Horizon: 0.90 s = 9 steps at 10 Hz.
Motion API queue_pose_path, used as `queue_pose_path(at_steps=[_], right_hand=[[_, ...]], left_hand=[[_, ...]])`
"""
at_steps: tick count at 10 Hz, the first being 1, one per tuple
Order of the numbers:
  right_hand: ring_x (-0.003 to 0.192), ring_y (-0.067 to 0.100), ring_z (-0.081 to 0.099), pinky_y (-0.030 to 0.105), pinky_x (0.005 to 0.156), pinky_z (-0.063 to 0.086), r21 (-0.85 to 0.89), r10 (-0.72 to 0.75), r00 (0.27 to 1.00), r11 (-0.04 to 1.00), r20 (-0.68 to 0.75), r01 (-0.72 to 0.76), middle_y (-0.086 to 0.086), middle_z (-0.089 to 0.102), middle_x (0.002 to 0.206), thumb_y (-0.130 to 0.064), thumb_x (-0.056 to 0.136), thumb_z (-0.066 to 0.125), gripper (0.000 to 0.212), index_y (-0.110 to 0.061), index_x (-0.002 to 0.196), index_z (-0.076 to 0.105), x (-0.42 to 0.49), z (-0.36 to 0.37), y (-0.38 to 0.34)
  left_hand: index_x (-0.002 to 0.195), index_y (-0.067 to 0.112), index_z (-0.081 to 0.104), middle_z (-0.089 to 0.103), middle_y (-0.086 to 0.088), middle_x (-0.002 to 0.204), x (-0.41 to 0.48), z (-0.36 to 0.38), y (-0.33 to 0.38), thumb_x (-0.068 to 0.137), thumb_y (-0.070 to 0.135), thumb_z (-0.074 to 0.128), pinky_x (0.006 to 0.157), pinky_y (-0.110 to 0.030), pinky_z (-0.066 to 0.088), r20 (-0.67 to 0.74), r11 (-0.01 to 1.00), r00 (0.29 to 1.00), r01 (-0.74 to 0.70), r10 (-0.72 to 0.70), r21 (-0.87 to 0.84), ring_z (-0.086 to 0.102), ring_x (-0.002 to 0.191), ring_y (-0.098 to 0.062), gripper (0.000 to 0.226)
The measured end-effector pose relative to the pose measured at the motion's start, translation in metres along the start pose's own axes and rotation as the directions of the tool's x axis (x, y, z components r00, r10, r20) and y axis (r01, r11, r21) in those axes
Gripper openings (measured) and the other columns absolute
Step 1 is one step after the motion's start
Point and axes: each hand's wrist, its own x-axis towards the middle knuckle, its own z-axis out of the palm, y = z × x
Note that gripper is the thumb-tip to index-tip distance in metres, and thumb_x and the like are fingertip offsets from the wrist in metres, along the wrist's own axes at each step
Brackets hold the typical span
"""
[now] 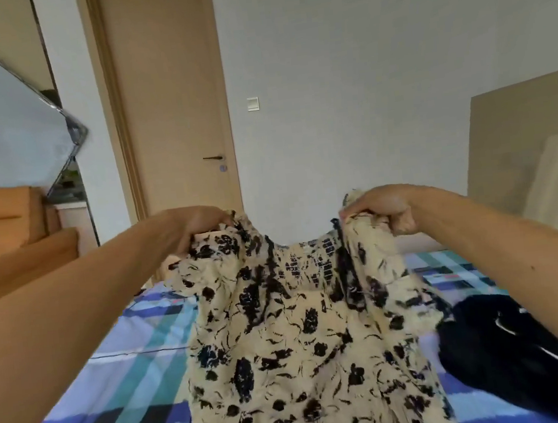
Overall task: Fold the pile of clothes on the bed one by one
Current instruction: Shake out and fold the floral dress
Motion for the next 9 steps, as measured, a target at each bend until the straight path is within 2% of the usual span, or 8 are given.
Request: queue_pose_path(at_steps=[2, 3, 4, 5, 6, 7, 8, 9], right_hand=[[0.082, 0.024, 0.068, 0.035, 0.078, 0.060, 0.340, -0.280, 0.959, 0.907, 0.045, 0.249, 0.021, 0.068, 0.106, -0.005, 0.094, 0.063, 0.025, 0.002, 0.118, 0.060, -0.001, 0.074, -0.041], [0.080, 0.023, 0.065, 0.035, 0.086, 0.053, 0.355, -0.362, 0.918, 0.889, 0.163, 0.288, 0.016, 0.065, 0.098, -0.032, 0.100, 0.052, 0.037, 0.000, 0.116, 0.061, -0.019, 0.077, -0.059], [0.106, 0.029, 0.070, 0.041, 0.099, 0.052, 0.147, -0.389, 0.869, 0.921, 0.305, 0.360, 0.018, 0.072, 0.110, -0.041, 0.101, 0.048, 0.047, 0.000, 0.117, 0.065, -0.029, 0.063, -0.062], [0.093, 0.021, 0.071, 0.038, 0.090, 0.055, 0.082, -0.588, 0.809, 0.805, -0.008, 0.587, 0.008, 0.074, 0.098, -0.029, 0.089, 0.066, 0.027, -0.007, 0.104, 0.070, -0.019, 0.048, -0.058], [0.118, 0.018, 0.057, 0.040, 0.100, 0.044, -0.036, -0.649, 0.760, 0.761, -0.044, 0.648, 0.004, 0.061, 0.129, -0.036, 0.070, 0.080, 0.067, -0.024, 0.132, 0.055, -0.001, 0.037, -0.033], [0.150, 0.026, 0.021, 0.054, 0.121, 0.018, -0.139, -0.424, 0.850, 0.864, 0.313, 0.483, 0.005, 0.019, 0.164, -0.037, 0.077, 0.081, 0.108, -0.040, 0.157, 0.009, 0.010, 0.053, 0.002], [0.145, 0.029, 0.034, 0.054, 0.120, 0.024, 0.048, -0.335, 0.809, 0.933, 0.483, 0.358, 0.014, 0.033, 0.159, -0.022, 0.073, 0.081, 0.100, -0.019, 0.155, 0.023, 0.019, 0.081, 0.019], [0.123, 0.025, 0.061, 0.041, 0.102, 0.051, 0.122, -0.315, 0.730, 0.944, 0.607, 0.305, 0.012, 0.062, 0.135, -0.004, 0.084, 0.068, 0.051, -0.012, 0.133, 0.055, 0.022, 0.098, 0.014]], left_hand=[[0.107, 0.009, 0.069, 0.075, -0.010, 0.103, -0.183, 0.128, 0.082, 0.098, 0.033, 0.054, 0.090, -0.041, 0.055, 0.090, 0.914, 0.923, -0.351, 0.374, -0.202, 0.070, 0.093, -0.027, 0.029], [0.118, 0.018, 0.067, 0.075, -0.003, 0.109, -0.193, 0.126, 0.078, 0.089, 0.036, 0.069, 0.091, -0.036, 0.052, 0.042, 0.818, 0.829, -0.539, 0.557, -0.200, 0.070, 0.104, -0.019, 0.034], [0.106, 0.009, 0.067, 0.074, -0.010, 0.102, -0.188, 0.113, 0.066, 0.084, -0.007, 0.069, 0.088, -0.036, 0.056, -0.089, 0.758, 0.764, -0.645, 0.639, -0.098, 0.070, 0.101, -0.024, 0.028], [0.097, 0.008, 0.063, 0.075, -0.010, 0.089, -0.194, 0.100, 0.062, 0.081, -0.021, 0.056, 0.068, -0.035, 0.060, -0.090, 0.729, 0.734, -0.679, 0.673, -0.088, 0.073, 0.085, -0.026, 0.033], [0.096, 0.007, 0.063, 0.076, -0.005, 0.083, -0.204, 0.080, 0.062, 0.078, -0.016, 0.056, 0.064, -0.030, 0.059, -0.013, 0.691, 0.694, -0.719, 0.720, -0.071, 0.074, 0.079, -0.021, 0.030], [0.107, 0.002, 0.063, 0.076, -0.011, 0.096, -0.212, 0.063, 0.065, 0.076, -0.013, 0.058, 0.070, -0.029, 0.059, 0.041, 0.678, 0.677, -0.732, 0.735, -0.063, 0.074, 0.089, -0.024, 0.035], [0.103, 0.015, 0.071, 0.075, -0.011, 0.101, -0.216, 0.048, 0.064, 0.069, -0.001, 0.060, 0.075, -0.031, 0.059, 0.094, 0.666, 0.662, -0.746, 0.744, -0.014, 0.073, 0.094, -0.026, 0.039], [0.099, 0.021, 0.076, 0.073, -0.017, 0.106, -0.219, 0.028, 0.058, 0.069, 0.010, 0.071, 0.080, -0.040, 0.060, 0.124, 0.682, 0.677, -0.732, 0.726, 0.002, 0.071, 0.098, -0.030, 0.032]])
